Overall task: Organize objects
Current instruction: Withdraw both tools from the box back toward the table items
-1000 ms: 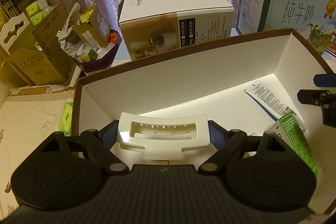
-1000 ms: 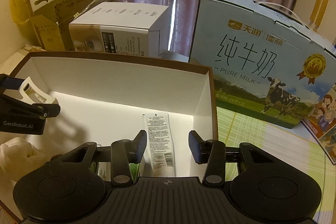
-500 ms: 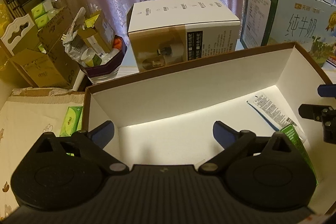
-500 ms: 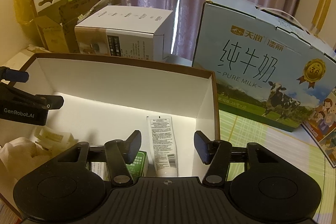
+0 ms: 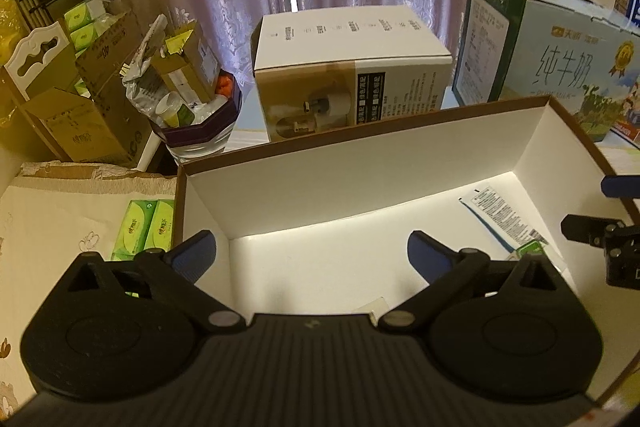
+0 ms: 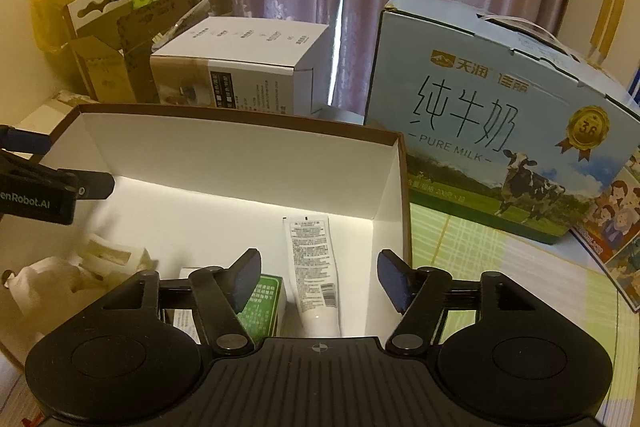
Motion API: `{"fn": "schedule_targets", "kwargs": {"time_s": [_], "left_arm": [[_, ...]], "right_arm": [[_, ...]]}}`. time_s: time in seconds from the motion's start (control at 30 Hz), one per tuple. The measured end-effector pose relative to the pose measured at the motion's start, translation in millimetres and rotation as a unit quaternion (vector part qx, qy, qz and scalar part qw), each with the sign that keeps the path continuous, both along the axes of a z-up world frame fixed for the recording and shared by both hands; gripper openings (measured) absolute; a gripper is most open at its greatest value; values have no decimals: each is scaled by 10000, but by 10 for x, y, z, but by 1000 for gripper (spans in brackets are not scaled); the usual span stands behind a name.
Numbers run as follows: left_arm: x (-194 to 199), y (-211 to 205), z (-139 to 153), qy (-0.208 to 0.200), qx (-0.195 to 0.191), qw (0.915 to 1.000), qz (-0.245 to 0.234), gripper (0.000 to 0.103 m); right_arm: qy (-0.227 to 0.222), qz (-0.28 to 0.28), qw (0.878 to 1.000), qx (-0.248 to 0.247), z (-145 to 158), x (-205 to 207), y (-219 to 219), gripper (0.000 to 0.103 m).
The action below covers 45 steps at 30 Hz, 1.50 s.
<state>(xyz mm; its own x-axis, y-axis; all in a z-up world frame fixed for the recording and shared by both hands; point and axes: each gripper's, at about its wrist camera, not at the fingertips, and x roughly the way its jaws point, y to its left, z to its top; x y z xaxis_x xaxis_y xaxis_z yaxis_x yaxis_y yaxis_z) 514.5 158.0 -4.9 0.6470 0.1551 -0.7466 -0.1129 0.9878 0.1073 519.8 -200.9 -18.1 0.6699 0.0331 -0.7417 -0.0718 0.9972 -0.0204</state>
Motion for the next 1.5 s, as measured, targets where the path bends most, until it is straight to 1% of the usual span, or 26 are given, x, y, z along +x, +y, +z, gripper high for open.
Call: {"fn": "schedule_targets", "kwargs": {"time_s": [0.27, 0.33, 0.47, 0.7, 0.83, 1.0, 1.27, 1.5], "left_arm": [[-255, -29, 193, -158, -137, 9998, -58, 101], [-346, -41, 247, -213, -191, 9995, -95, 101], [-537, -81, 368, -346, -153, 9992, -152, 101], [-887, -98, 597, -572, -208, 9980, -196, 101], [-1098, -98, 722, -711, -240, 9969, -215, 101], [-1338, -108, 826, -820, -275, 9960, -243, 101], [-1717, -102, 809, -777, -323, 9961, -252, 101], [-2036, -72, 670, -536, -476, 9973, -154, 101]], "right_arm": [[-141, -84, 9993, 348, 129, -292, -95, 66], [-222, -114, 9986, 464, 192, -383, -112, 68], [-435, -221, 9959, 759, 354, -586, -144, 70], [-742, -253, 9903, 1145, 621, -942, -161, 77], [-826, -239, 9880, 1282, 725, -1156, -150, 80], [-881, -325, 9858, 1389, 822, -1397, -154, 82], [-896, -413, 9849, 1419, 884, -1753, -145, 83], [-660, -523, 9862, 1422, 760, -1961, -141, 83]]}}
